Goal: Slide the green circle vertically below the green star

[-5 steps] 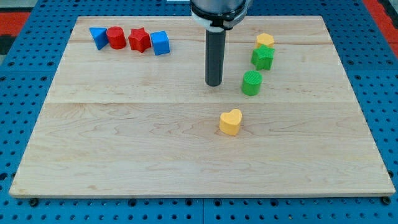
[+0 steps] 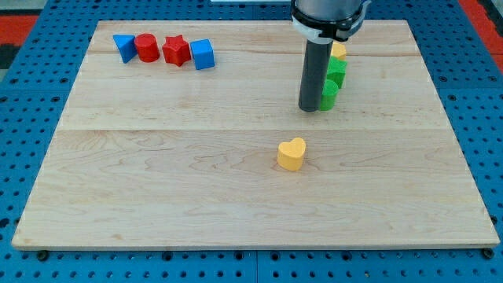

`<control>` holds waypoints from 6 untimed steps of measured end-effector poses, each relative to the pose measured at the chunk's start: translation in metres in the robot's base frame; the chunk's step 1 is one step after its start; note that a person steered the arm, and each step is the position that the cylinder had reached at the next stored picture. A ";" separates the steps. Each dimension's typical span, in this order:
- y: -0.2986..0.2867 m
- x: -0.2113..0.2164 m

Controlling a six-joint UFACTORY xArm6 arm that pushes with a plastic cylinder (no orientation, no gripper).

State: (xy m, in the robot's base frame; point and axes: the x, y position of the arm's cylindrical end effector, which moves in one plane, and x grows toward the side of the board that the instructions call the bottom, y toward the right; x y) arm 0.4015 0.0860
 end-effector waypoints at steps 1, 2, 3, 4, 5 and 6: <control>0.007 0.000; 0.014 0.000; 0.015 0.000; 0.015 -0.001; 0.015 -0.005; 0.015 -0.006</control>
